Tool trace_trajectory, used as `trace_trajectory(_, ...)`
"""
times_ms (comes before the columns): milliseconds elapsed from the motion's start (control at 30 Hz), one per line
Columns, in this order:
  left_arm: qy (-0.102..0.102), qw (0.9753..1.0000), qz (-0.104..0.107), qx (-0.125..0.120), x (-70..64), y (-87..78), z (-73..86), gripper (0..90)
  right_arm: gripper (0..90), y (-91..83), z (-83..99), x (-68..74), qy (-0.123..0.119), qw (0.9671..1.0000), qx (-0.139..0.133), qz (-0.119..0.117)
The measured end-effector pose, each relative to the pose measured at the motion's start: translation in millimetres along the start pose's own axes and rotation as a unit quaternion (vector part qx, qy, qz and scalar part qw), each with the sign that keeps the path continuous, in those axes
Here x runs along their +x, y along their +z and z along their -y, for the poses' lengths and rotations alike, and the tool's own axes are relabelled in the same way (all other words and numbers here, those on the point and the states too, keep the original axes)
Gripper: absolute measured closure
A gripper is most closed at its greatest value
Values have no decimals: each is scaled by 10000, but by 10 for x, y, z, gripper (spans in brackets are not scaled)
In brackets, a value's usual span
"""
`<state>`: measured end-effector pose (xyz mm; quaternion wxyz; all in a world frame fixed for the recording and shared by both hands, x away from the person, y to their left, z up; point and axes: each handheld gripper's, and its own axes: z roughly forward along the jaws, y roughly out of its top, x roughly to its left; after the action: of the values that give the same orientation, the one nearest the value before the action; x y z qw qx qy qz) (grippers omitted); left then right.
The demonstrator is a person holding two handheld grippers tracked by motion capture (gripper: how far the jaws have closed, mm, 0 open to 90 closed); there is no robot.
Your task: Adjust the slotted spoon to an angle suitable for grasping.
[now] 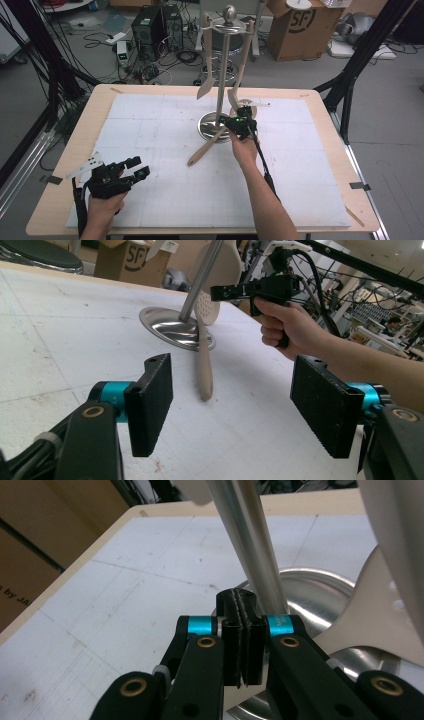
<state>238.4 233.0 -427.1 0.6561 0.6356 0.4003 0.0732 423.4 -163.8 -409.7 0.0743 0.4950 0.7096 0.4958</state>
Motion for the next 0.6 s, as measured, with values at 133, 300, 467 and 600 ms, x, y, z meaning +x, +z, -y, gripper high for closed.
trace_trajectory(133,7,10000,11,42,15,15,2,339,900,68,27,-56,82,9998,135,-114)
trace_trajectory(300,-6,10000,7,33,21,16,3,339,900,162,76,-99,177,9989,328,-300)
trace_trajectory(467,-15,10000,21,44,10,24,7,340,900,251,111,-68,143,9985,424,-327)
trace_trajectory(600,4,10000,31,57,7,27,7,340,900,325,146,-79,205,9984,439,-294)
